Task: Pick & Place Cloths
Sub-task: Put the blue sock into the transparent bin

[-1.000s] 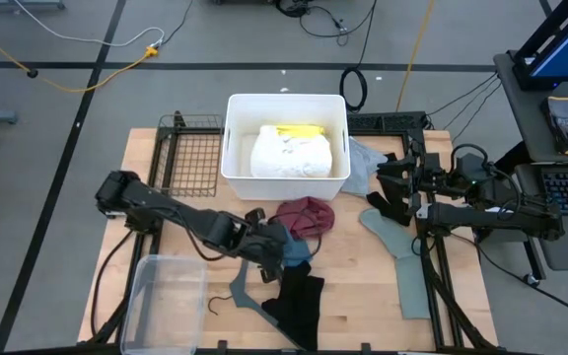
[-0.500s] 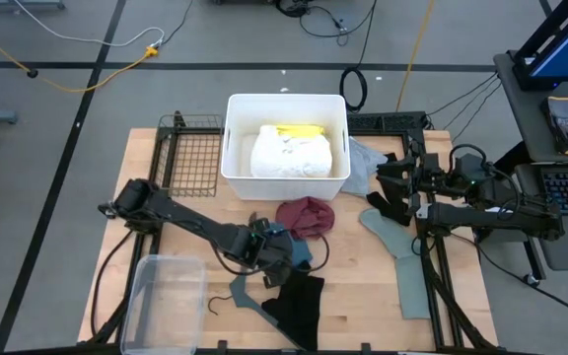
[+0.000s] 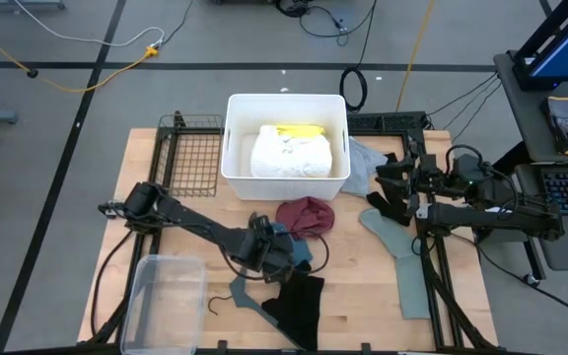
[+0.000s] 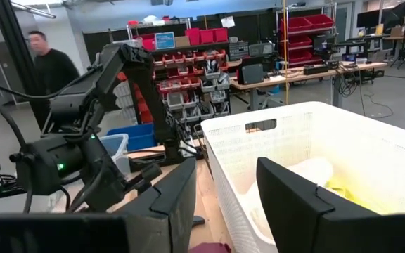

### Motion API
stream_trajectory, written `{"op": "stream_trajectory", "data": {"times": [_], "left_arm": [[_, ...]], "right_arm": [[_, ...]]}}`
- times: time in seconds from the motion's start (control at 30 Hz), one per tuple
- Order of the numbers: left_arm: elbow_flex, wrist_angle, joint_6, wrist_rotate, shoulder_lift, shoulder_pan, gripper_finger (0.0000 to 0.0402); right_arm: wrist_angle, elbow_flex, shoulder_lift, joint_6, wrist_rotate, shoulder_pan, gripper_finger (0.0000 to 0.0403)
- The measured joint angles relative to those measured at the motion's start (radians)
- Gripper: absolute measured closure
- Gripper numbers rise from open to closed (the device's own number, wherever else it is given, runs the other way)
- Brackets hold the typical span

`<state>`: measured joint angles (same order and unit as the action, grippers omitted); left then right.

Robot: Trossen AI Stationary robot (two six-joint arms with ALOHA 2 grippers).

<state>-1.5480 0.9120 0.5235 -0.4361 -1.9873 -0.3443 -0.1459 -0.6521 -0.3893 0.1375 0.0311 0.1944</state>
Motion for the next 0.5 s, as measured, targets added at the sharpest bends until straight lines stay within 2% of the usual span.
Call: {"op": "stream_trajectory", "data": {"times": [0.5], "left_arm": [[0.001,0.003,-0.031,0.043,-0.007,0.020,0.0123]], "right_arm": [[-0.001,0.000,0.000,0.000,0.000,0.000,0.0261]]}}
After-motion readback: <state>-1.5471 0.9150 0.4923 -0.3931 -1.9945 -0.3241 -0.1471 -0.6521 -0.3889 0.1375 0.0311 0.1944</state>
